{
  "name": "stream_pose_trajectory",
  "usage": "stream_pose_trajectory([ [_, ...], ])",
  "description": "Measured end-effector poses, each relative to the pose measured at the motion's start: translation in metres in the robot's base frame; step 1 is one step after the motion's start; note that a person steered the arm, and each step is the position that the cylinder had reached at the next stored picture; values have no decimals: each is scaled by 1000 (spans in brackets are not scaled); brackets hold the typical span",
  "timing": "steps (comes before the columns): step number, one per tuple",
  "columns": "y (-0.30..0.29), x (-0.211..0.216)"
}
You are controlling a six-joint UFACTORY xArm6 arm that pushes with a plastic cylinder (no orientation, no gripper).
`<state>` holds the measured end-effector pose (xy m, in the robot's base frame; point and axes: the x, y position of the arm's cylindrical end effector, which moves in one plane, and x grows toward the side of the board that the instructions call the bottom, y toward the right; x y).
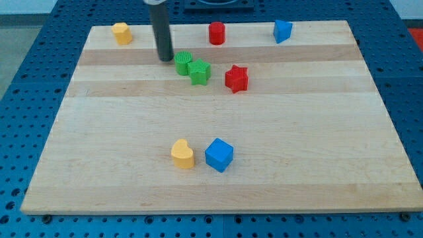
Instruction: Point your arm at top right
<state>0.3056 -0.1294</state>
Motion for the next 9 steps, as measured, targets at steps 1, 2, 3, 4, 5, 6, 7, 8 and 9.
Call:
stream_pose_trajectory([
  [1, -25, 25],
  [2, -21, 31],
  [3, -7, 24],
  [4, 13, 21],
  [5, 38, 21],
  [6, 68, 21],
  [7, 93, 20],
  [8, 113, 13],
  [9, 126, 1],
])
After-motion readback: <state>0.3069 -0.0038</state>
